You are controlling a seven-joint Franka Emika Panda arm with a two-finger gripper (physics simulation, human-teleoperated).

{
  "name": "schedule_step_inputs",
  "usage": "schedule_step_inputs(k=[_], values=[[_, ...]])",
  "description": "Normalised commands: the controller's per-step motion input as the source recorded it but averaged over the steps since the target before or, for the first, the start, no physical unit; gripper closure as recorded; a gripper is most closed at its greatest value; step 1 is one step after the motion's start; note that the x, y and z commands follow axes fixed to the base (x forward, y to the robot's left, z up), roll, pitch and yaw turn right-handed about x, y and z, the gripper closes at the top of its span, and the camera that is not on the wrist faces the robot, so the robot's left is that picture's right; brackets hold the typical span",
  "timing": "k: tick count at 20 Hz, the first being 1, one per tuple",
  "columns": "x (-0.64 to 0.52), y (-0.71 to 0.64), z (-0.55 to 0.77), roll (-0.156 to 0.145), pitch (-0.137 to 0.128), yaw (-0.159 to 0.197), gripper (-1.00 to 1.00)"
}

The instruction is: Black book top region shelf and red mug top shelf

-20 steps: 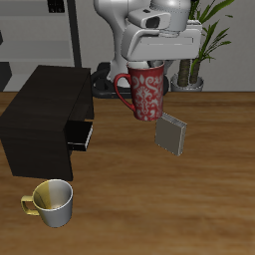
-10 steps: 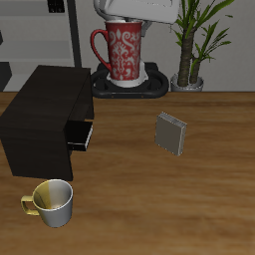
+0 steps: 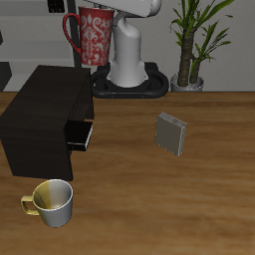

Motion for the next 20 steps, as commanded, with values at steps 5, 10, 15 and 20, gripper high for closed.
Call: schedule_step_inputs(k=[5,10,15,20], values=[[-0.44,-0.51,0.12,-0.041,0.013,-0.044,1.00],[-0.24,-0.33,-0.05,0.038,0.029,-0.077,1.00],[-0.27,-0.49,-0.03,0.034,0.019,-0.064,1.00],[-0.34,-0.50,0.30,0.119,-0.014,0.016,1.00]])
